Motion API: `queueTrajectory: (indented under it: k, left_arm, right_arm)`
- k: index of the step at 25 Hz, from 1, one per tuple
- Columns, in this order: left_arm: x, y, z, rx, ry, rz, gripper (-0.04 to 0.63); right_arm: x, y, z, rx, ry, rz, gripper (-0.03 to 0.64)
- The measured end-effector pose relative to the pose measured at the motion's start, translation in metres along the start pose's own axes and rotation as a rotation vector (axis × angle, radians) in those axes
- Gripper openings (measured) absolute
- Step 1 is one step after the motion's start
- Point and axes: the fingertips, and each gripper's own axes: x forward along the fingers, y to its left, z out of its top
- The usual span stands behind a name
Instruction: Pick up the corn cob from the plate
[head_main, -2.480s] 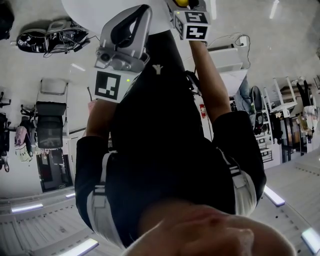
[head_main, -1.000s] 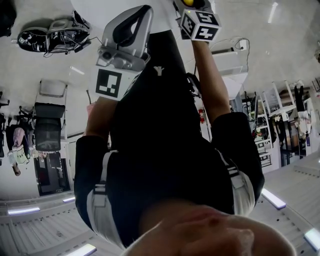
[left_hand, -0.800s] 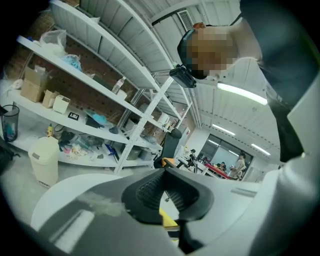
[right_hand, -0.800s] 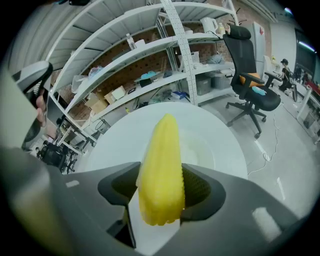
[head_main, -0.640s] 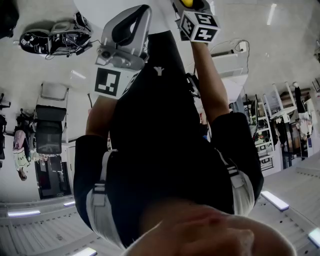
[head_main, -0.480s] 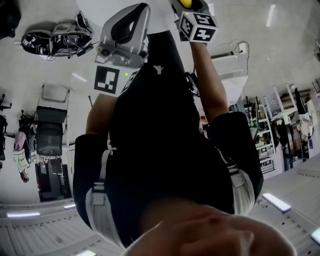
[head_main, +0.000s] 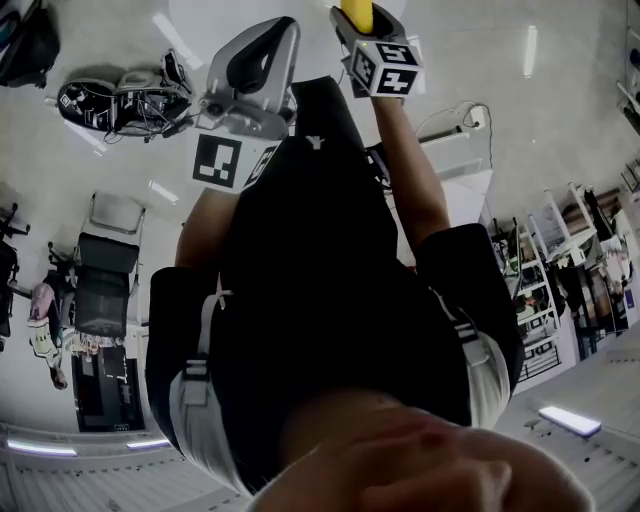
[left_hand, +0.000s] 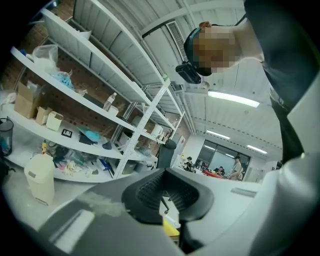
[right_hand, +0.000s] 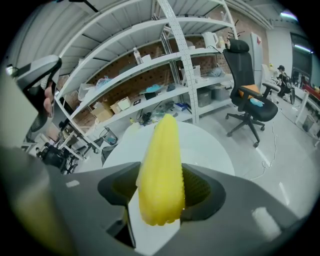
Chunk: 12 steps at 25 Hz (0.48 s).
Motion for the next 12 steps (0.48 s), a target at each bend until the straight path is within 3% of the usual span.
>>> queueTrajectory:
  k: [12]
  left_arm:
    - [-0.020, -0.023, 0.038, 0.044, -0.059, -0.010, 0.005]
  right_arm:
    - [-0.032, 0.021, 0.012, -0.035, -0.041, 0.008, 0.264]
